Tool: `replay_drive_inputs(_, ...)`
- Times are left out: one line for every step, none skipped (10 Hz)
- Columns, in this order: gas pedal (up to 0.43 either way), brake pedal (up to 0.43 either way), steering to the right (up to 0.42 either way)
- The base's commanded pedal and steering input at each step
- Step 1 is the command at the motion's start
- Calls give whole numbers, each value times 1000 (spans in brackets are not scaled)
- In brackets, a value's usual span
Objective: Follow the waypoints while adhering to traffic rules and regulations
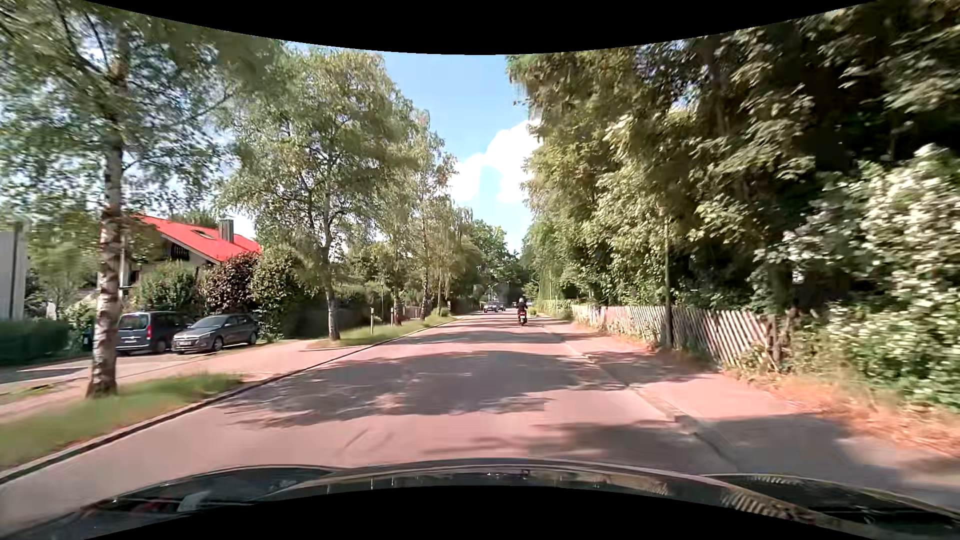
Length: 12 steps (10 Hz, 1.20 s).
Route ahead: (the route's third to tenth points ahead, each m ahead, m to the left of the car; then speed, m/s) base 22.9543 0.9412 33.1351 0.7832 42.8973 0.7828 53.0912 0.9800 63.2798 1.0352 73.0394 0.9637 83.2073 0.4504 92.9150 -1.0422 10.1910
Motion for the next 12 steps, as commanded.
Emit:
replay_drive_inputs(130, 6, 4)
replay_drive_inputs(118, 12, 6)
replay_drive_inputs(118, 12, 6)
replay_drive_inputs(118, 6, 6)
replay_drive_inputs(110, 12, 6)
replay_drive_inputs(110, 12, 6)
replay_drive_inputs(110, 12, 5)
replay_drive_inputs(110, 12, 6)
replay_drive_inputs(110, 12, 6)
replay_drive_inputs(110, 12, 6)
replay_drive_inputs(110, 12, 6)
replay_drive_inputs(110, 12, 6)
